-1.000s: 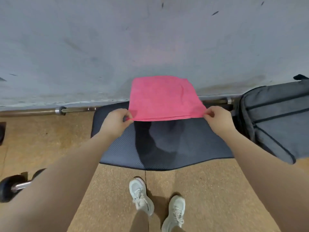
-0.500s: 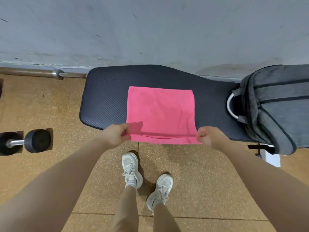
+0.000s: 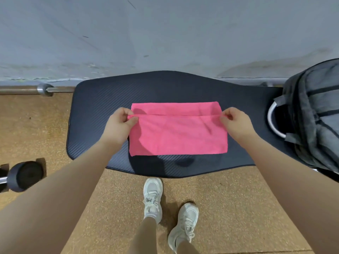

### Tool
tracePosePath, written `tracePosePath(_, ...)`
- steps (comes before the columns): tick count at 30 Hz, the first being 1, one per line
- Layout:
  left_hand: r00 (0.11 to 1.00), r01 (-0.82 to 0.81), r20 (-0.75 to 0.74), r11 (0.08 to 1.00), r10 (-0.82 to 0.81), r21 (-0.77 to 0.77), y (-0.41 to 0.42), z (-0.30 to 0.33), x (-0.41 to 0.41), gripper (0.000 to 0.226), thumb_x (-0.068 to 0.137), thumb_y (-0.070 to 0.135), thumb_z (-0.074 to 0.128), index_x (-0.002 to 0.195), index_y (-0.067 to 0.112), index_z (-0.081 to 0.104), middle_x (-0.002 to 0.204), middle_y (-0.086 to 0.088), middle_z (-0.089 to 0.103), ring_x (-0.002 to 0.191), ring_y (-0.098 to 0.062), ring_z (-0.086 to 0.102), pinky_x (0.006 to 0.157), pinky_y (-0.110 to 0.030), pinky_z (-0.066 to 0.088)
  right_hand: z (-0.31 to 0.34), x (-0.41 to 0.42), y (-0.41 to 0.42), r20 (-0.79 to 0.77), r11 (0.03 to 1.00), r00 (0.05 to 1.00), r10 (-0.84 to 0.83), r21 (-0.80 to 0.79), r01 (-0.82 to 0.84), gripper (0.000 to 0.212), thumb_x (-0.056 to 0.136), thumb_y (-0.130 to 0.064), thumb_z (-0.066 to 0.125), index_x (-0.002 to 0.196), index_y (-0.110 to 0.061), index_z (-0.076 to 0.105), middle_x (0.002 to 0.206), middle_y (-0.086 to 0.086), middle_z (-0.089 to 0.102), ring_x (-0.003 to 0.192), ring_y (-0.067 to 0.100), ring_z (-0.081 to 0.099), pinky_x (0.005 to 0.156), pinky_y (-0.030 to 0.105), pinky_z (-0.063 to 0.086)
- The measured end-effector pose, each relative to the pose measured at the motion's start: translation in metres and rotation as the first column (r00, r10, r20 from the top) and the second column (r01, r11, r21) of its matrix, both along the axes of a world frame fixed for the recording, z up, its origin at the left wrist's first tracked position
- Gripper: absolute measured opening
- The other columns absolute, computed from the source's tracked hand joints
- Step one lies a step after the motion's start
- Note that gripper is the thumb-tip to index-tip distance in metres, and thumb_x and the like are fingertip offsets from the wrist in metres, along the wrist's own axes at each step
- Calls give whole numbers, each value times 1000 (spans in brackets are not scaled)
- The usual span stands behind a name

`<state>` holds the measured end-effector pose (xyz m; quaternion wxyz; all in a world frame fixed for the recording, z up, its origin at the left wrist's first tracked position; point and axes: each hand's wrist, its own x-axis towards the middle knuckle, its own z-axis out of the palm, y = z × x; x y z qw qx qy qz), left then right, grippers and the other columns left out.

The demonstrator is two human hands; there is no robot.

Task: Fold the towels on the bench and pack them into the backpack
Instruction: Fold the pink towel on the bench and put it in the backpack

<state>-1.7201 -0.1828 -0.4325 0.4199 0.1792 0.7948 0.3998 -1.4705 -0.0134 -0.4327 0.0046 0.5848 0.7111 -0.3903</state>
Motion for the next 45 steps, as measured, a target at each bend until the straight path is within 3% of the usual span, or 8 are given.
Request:
tracePosePath(10, 943, 95, -314, 993, -114, -74, 31, -29, -24, 5, 91, 14, 52, 89, 17, 49, 74, 9, 49, 64, -7, 45, 57, -23, 33, -37, -34, 17, 59, 984, 987, -147, 112, 140, 23, 97, -24, 42, 107, -4, 50, 98, 10, 59, 83, 22, 48, 69, 33, 38)
tracePosePath(15, 863, 109, -483, 988, -149, -109, 33, -33, -24, 34, 89, 8, 52, 122, 5, 45, 112, -9, 56, 99, -26, 51, 84, -31, 38, -37, -47, 15, 288, 968, 948, -139, 242, 68, 27, 96, -26, 42, 116, -9, 48, 119, 15, 55, 106, 34, 50, 86, 41, 38)
tracePosePath(19, 538, 407, -746, 896, -392, -177, 22, -44, 3, 39, 79, 10, 46, 116, 1, 52, 131, -22, 49, 119, -32, 39, 97, -42, 32, -46, -64, -28, 218, 826, 958, 188, 492, -274, 42, 85, -20, 45, 122, -2, 53, 131, 19, 53, 123, 37, 48, 109, 46, 21)
tracePosePath(22, 526, 571, -623, 783, -579, -247, 11, -57, 32, 53, 86, 31, 34, 129, 2, 44, 147, -20, 32, 137, -26, 24, 111, -38, 17, -62, -82, -73, 139, 760, 848, 512, 387, -522, 53, 87, -29, 40, 131, 0, 47, 141, 18, 45, 131, 35, 41, 110, 40, 20)
tracePosePath(25, 465, 569, -590, 733, -660, -372, -2, -76, 31, 79, 85, 57, 25, 144, 4, 21, 154, -14, 15, 143, -22, 10, 114, -32, -1, -79, -92, -84, 236, 708, 796, 558, 366, -604, 59, 87, -36, 38, 138, -7, 39, 146, 13, 39, 135, 29, 38, 111, 38, 15)
tracePosePath(31, 349, 572, -589, 663, -729, -482, -6, -84, 24, 100, 74, 75, 30, 146, 10, 10, 154, -14, 9, 141, -25, 5, 112, -37, -4, -76, -47, -24, 473, 833, 807, 353, 235, -502, 74, 82, -58, 3, 148, -25, 1, 158, 3, -3, 146, 24, -1, 116, 44, -5)
tracePosePath(36, 354, 599, -551, 636, -756, -487, -4, -77, 23, 101, 65, 80, 24, 144, 26, -9, 149, -2, -19, 139, -16, -15, 111, -33, -15, -65, -8, -8, 499, 950, 839, 216, 91, -299, 71, 92, -58, 19, 148, -21, -7, 157, 3, -12, 146, 21, -8, 117, 44, -2)
tracePosePath(45, 301, 628, -597, 626, -744, -463, 21, -50, 54, 84, 82, 68, 18, 148, 17, 5, 154, 0, -5, 141, -16, -8, 111, -31, -14, -30, -9, -43, 360, 991, 925, -124, 100, 94, 55, 91, -28, 53, 139, -9, 32, 139, 12, 36, 124, 30, 35, 97, 44, 38)
